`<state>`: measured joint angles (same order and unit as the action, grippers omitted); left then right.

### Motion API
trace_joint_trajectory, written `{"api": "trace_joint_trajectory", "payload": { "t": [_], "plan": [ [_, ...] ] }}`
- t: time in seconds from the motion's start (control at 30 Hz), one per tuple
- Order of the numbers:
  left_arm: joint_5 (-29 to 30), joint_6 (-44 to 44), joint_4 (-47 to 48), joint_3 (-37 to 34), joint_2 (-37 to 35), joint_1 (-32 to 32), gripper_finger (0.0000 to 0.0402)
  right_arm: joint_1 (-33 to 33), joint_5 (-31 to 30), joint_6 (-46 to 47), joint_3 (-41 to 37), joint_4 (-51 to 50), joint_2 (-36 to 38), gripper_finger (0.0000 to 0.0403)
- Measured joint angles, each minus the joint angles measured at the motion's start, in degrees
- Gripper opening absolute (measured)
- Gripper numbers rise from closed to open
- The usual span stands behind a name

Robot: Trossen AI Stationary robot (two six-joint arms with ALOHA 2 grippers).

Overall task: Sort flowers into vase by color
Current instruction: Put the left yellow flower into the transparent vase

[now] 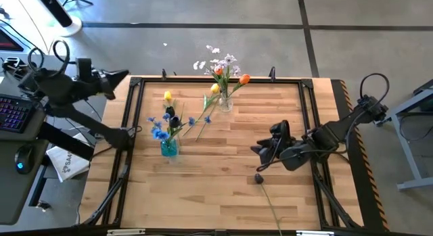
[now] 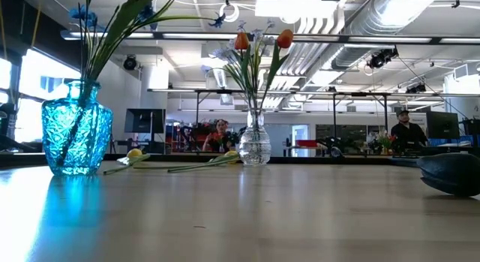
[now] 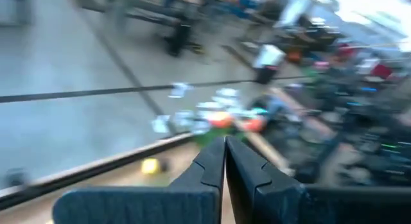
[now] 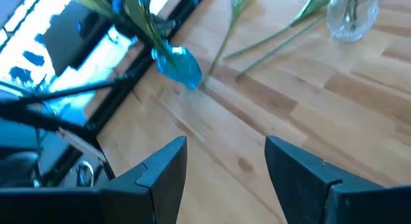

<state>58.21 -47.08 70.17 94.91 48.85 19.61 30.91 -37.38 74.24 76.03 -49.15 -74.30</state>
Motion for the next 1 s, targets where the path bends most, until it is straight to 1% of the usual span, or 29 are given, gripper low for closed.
{"api": "trace_joint_trajectory", "payload": {
  "t": [0.1, 0.2, 0.37, 0.47, 0.57, 0.63, 0.77, 0.87, 0.93, 1.0],
  "plan": [
    [-0.48, -0.90, 4.98, 0.00, -0.14, -5.30, 0.0001, -1.30, -0.10, -0.96, 0.00, 2.58, 0.00, 0.0204],
    [-3.77, -0.10, 7.02, 0.00, 1.56, -9.92, 0.0001, -2.60, -0.12, -2.53, 0.00, 5.85, 0.00, 0.0204],
    [-13.26, 4.32, 8.73, -0.04, 7.96, -19.53, 0.0001, -4.77, -0.14, -5.98, 0.00, 11.94, 0.00, 0.0204],
    [-18.74, 6.19, 12.04, -0.15, 12.30, -27.20, 0.0001, -5.78, -0.14, -7.55, 0.00, 15.61, 0.00, 0.0204],
    [-22.59, 7.87, 14.65, -0.17, 15.64, -35.79, 0.0007, -6.22, -0.31, -8.68, 0.00, 18.85, -0.01, 0.0204],
    [-26.15, 11.72, 14.93, -0.15, 17.29, -42.31, 0.0018, -6.20, -1.65, -8.74, 0.00, 20.48, -0.40, 0.0204],
    [-36.64, 21.20, 12.51, -0.15, 21.51, -55.06, 0.0047, -6.18, -4.19, -8.74, 0.02, 23.26, -2.11, 0.0204],
    [-43.77, 27.97, 10.31, -0.15, 25.39, -61.90, 0.0076, -6.16, -4.12, -8.72, 0.00, 25.63, -4.19, 0.0204],
    [-45.65, 31.49, 10.32, -0.15, 28.36, -65.10, 0.0098, -6.03, -3.93, -8.72, 0.00, 27.18, -5.75, 0.0204],
    [-45.78, 32.91, 10.75, -0.15, 31.53, -67.59, 0.0122, -5.74, -3.07, -8.72, 0.01, 28.79, -7.25, 0.0204]
  ]
}}
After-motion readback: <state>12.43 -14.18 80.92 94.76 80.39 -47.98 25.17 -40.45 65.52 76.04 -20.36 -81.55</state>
